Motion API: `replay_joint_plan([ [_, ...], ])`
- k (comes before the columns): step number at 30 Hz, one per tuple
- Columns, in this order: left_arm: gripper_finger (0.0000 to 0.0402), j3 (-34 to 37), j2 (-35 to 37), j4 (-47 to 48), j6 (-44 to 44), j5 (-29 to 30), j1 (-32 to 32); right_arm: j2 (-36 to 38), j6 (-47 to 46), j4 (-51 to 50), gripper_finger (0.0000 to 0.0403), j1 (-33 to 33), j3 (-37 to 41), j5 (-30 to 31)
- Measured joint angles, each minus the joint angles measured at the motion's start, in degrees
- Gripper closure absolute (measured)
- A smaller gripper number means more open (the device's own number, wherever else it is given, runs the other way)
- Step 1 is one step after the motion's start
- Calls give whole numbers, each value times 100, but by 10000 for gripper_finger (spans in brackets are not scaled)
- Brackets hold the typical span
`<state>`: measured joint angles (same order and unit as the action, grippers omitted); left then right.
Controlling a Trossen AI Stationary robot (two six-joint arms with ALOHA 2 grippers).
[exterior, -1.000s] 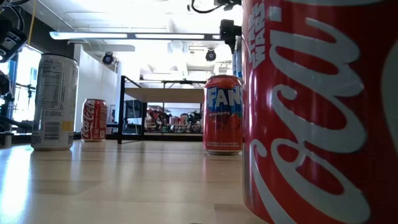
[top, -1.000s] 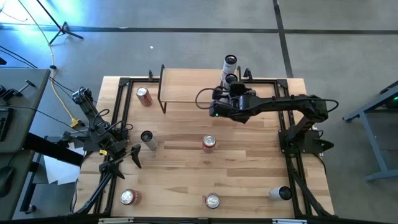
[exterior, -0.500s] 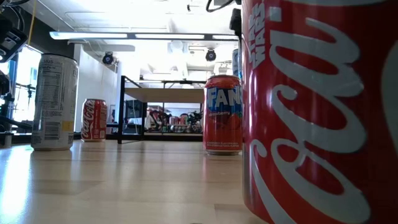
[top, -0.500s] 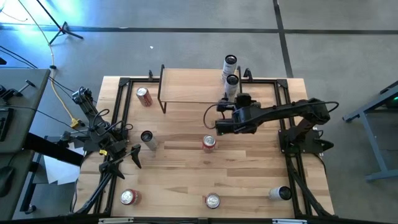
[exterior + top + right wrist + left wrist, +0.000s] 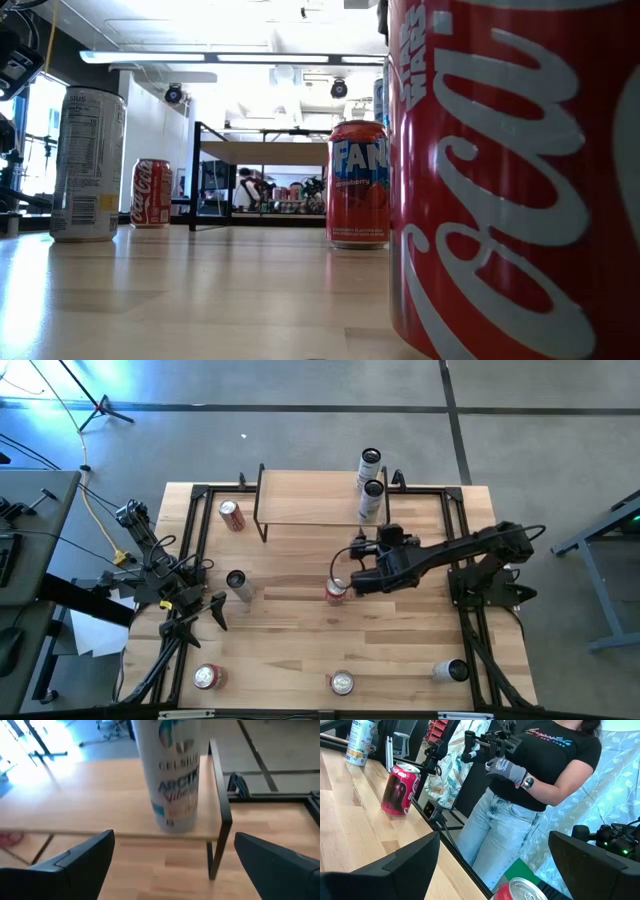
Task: Place canned beverage on shelf
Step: Move the bottom white yellow soda can to the center of the table
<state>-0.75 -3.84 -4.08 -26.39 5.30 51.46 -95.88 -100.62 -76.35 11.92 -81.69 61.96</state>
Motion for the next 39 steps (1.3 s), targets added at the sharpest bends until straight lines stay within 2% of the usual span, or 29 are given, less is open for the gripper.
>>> replay_joint_plan([
  [6,41,2,0,0,0,0,-2,-1,-602,-467,8,279,0,-325],
  [9,41,2,-2,0,0,0,-2,-2,-842,-687,14,438,0,-691],
  [17,41,2,-2,0,0,0,-1,-2,-1011,-863,39,886,0,-2463],
  [25,41,2,-2,0,0,-1,-1,-2,-1417,-805,61,1372,0,-3970],
  [29,41,0,-1,1,0,0,-1,-8,-1739,-635,61,1624,-41,-4547],
  [36,41,0,0,0,0,-2,-2,-11,-2164,-617,62,2087,-607,-5355],
  [39,41,2,-1,0,0,0,-1,-11,-2280,-610,62,2258,-858,-5470],
])
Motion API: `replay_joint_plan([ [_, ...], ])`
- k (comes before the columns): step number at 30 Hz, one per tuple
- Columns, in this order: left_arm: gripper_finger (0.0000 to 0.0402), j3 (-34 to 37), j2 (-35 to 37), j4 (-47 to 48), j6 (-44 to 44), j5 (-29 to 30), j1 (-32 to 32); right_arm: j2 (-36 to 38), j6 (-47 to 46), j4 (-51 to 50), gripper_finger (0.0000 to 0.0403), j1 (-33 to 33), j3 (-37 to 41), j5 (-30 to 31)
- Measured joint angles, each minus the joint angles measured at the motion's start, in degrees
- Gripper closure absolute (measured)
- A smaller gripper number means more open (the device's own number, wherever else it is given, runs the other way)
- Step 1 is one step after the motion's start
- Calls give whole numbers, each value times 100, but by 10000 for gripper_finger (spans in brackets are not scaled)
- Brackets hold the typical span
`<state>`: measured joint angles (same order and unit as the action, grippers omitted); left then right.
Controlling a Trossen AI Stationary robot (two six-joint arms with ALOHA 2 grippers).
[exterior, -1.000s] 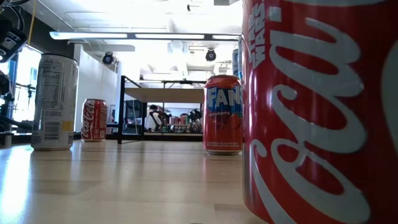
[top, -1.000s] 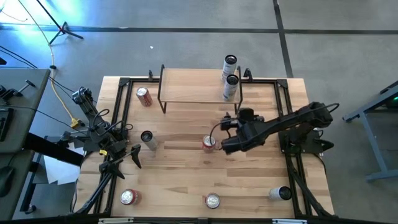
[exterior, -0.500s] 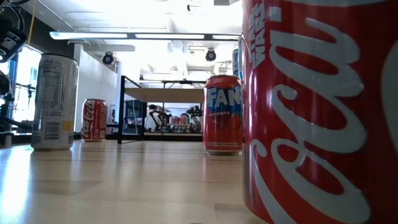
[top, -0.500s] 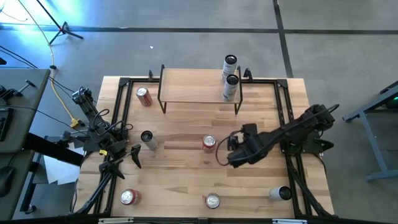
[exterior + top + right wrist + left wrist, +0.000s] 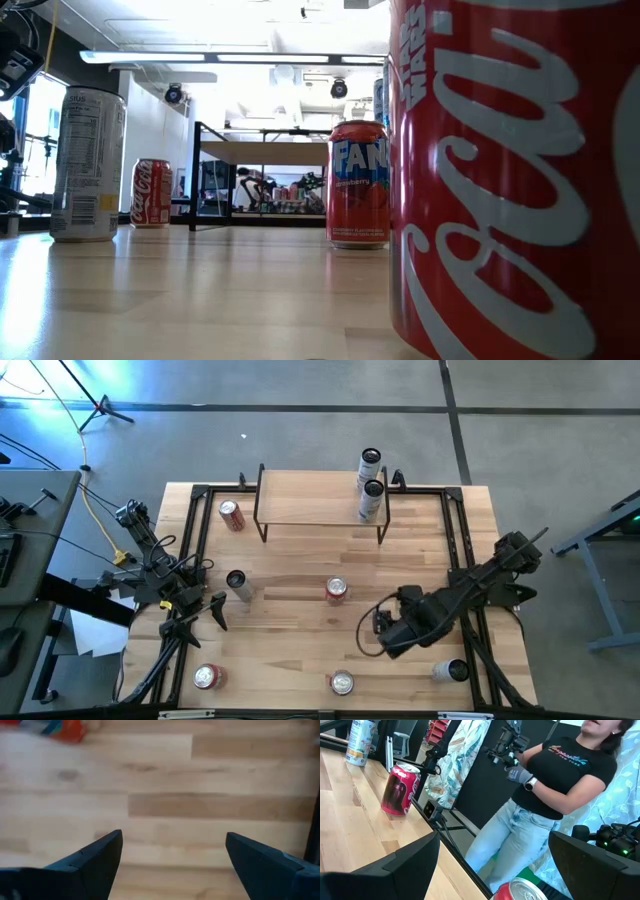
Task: Place canned beverage on shelf
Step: Move the bottom white yellow soda can to the center of the table
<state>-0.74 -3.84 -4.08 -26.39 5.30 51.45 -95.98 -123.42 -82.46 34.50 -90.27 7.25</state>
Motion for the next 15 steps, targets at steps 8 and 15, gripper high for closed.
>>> replay_joint_plan([
  [8,41,0,-1,0,0,0,0,-122,-424,46,62,243,-370,-175],
  [15,41,0,-1,0,0,0,-1,-271,-244,321,62,326,-385,-659],
])
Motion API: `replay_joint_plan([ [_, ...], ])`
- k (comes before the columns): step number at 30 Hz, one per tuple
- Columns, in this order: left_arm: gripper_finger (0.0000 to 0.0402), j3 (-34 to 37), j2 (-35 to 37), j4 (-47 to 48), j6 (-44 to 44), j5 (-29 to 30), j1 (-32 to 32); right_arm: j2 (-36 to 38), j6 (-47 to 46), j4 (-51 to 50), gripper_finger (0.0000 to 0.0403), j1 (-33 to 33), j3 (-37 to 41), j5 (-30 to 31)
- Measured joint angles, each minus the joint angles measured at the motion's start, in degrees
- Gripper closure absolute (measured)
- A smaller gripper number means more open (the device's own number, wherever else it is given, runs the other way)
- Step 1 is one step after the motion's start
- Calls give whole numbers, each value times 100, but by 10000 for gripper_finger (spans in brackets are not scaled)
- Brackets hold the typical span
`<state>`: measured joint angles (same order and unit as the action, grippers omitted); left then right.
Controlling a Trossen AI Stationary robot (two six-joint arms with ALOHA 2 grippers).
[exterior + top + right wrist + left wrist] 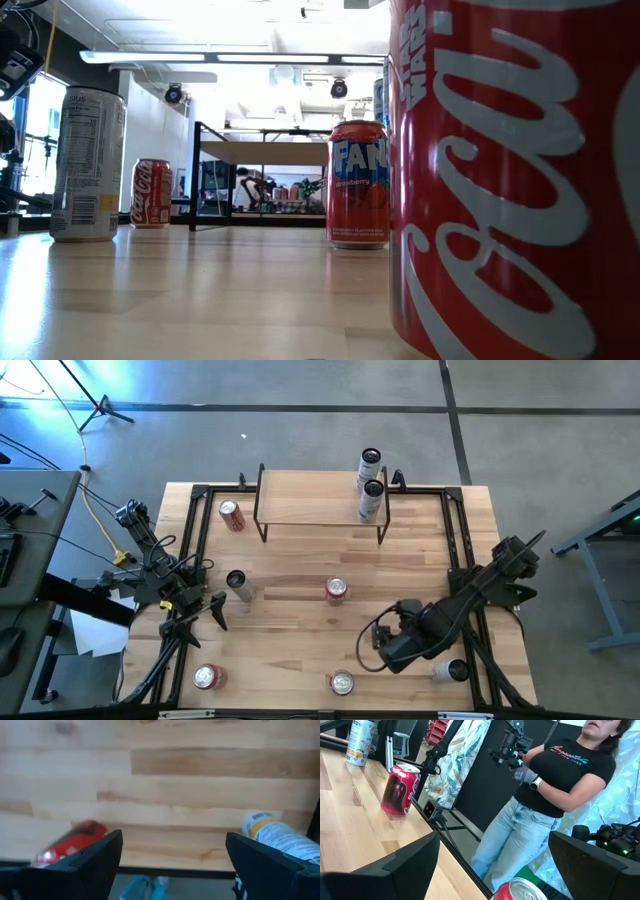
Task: Place canned beverage on shelf
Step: Move the bottom white yellow soda can to the center of the table
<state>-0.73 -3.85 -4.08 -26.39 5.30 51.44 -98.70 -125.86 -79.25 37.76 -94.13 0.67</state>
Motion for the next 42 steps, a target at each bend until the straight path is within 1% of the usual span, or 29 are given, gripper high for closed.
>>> replay_joint_plan([
  [4,41,0,1,0,0,0,2,0,164,98,62,200,0,-154],
  [7,41,-1,-1,0,0,1,2,0,151,109,62,440,-2,-471],
  [10,41,-1,0,1,0,1,2,3,-79,20,62,725,-2,-767],
  [13,41,0,-1,0,0,0,1,77,-453,15,62,1005,-12,-808],
  [16,41,-1,2,-1,0,1,1,90,-808,-280,62,1287,-277,-804],
  [21,41,-1,1,0,0,-1,1,96,-1241,-1091,62,1678,-900,-770],
  [23,41,0,1,0,0,1,2,136,-1429,-1066,62,1807,-960,-852],
  [26,41,0,-1,0,0,-2,0,151,-1815,-1079,62,2070,-838,-1075],
  [30,41,0,0,0,0,-2,2,122,-2148,-1060,62,2324,-643,-1025],
  [36,41,0,1,0,0,-2,2,118,-2581,-1072,62,2442,-531,-927],
  [42,41,0,1,0,0,-2,1,37,-2817,-1066,62,2446,-460,-974],
])
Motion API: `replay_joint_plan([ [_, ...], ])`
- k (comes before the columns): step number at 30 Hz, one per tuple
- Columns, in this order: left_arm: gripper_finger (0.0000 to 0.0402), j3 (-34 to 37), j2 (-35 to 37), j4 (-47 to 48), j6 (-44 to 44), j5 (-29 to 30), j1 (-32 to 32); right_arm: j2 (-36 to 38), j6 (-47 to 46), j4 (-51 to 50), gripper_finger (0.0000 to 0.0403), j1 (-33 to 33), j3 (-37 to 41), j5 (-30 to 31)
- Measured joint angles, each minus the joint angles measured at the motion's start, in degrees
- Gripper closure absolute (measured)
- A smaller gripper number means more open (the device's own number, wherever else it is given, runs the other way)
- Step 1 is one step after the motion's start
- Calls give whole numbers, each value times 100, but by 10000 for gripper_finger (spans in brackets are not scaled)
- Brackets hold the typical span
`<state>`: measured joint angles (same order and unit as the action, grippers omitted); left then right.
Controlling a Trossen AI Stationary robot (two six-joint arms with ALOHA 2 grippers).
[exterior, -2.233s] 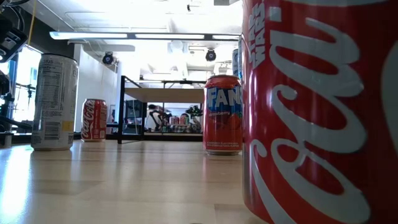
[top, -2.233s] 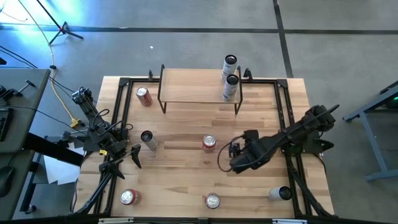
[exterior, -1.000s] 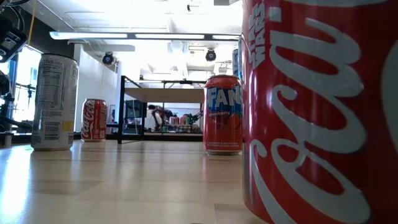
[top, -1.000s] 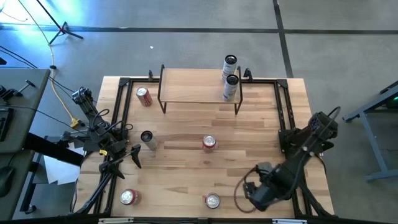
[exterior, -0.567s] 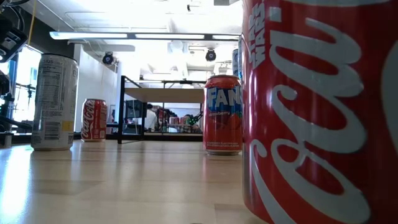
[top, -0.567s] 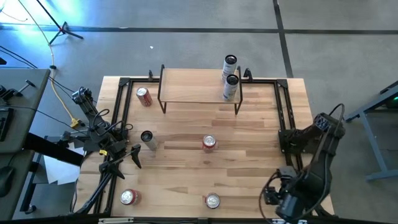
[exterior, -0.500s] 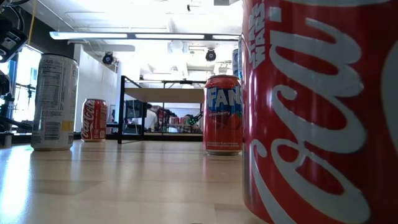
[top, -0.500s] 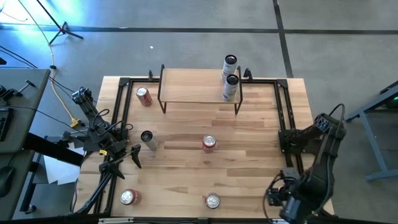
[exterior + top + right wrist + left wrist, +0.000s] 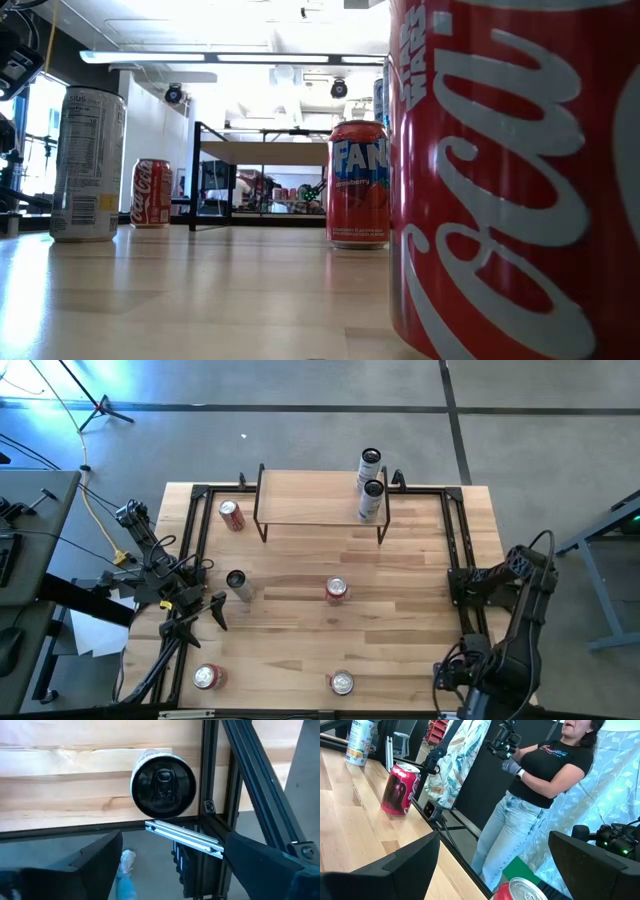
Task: Place canned beverage on shelf
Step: Move the bottom white yellow soda can to the center of the table
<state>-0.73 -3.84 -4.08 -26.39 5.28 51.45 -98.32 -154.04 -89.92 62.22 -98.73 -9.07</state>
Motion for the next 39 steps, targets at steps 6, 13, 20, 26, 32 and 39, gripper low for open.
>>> replay_joint_plan([
  [6,41,-1,-1,1,0,0,-1,-4,-2,79,62,-33,445,151],
  [13,41,-1,-1,0,0,0,-1,-4,-53,-7,62,-50,469,257],
  [20,41,-1,-1,0,0,0,1,-4,-171,-6,62,-106,501,236],
  [26,41,0,-1,0,0,0,-1,-4,-170,137,62,-160,855,221],
  [32,41,0,-1,0,0,1,1,7,-175,215,62,-158,1039,221],
  [39,41,-2,0,0,0,2,1,7,-149,538,62,-97,1330,397],
])
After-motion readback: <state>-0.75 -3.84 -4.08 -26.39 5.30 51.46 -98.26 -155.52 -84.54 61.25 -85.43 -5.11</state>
